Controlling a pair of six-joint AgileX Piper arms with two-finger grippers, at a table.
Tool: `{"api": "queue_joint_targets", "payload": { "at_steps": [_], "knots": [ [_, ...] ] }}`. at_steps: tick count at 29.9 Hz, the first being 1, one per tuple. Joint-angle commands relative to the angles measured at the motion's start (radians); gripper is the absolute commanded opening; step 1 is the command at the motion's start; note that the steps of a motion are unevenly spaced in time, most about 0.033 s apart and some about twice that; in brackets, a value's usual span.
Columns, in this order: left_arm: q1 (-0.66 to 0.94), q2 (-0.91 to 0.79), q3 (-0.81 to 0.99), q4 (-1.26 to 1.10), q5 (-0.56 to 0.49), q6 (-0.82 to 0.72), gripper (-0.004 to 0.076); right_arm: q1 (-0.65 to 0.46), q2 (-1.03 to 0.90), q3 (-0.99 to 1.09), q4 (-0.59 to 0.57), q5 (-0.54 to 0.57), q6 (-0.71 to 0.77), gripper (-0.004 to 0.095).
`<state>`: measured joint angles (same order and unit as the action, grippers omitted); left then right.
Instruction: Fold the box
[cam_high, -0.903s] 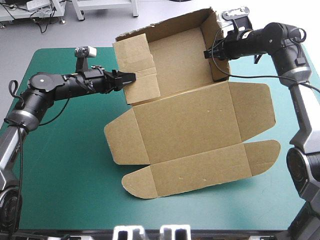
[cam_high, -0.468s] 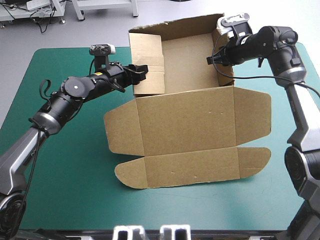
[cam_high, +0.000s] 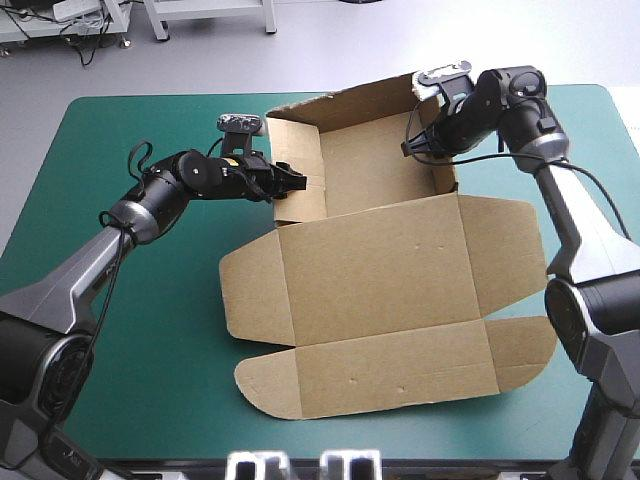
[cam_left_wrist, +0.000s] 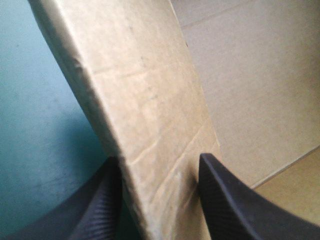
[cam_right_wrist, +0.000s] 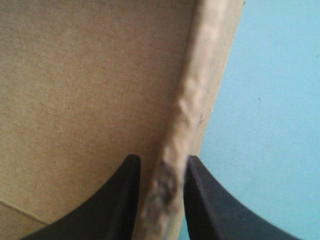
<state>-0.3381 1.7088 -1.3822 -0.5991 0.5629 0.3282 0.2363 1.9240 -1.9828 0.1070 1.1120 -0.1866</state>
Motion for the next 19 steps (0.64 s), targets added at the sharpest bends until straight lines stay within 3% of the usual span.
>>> {"api": "queue_joint_targets", "payload": {
  "at_steps": [1,11,19],
  "knots": [
    [-0.022,-0.035,-0.104,0.094,0.041,-0.134,0.0332,0.057,-0.024,-0.027,0.087,-0.049,0.036,-0.0023],
    [-0.020,0.096,-0.379,0.444,0.467,-0.352,0.0332,0.097,0.030,-0.027,0.145,-0.011,0.070,-0.0023],
    [-0.020,0.223,-0.490,0.457,0.691,-0.399,0.0331,0.097,0.036,-0.027,0.004,0.131,0.085,-0.0023]
  ]
}}
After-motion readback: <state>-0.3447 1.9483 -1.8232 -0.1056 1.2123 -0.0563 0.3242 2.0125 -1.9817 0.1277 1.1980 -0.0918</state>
